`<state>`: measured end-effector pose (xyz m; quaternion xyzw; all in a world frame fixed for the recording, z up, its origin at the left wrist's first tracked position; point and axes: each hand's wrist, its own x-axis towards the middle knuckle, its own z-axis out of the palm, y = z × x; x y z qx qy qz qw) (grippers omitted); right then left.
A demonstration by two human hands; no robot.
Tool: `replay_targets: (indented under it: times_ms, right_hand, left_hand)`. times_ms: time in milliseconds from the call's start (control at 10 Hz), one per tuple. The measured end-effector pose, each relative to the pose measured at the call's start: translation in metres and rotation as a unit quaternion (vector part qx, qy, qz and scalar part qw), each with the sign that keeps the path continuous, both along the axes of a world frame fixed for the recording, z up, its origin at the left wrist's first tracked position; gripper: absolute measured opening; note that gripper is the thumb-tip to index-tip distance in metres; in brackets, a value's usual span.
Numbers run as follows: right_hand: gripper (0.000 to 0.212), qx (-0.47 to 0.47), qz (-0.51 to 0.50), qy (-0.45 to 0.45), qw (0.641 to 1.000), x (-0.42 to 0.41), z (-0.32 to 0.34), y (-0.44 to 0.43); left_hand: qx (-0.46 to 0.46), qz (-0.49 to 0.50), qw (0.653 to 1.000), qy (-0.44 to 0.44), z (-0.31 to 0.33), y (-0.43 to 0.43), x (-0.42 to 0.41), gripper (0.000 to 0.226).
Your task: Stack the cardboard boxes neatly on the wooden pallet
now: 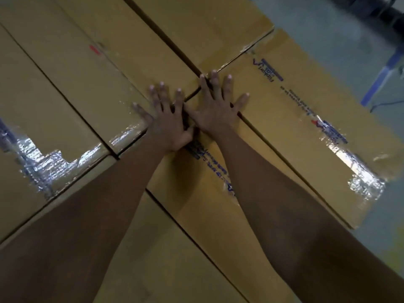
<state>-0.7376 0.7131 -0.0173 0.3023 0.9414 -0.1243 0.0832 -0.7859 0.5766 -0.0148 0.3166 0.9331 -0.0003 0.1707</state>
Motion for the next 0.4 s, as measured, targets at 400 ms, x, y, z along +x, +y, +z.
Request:
replay_targets:
  times_ms: [400]
  right_hand:
    - [0.089, -0.110, 0.014, -0.061, 0.992, 0.000, 0.055, 0.002]
  left_hand:
    - [-0.004, 0.059, 0.992, -0.107, 0.056, 0.004, 0.003, 0.103]
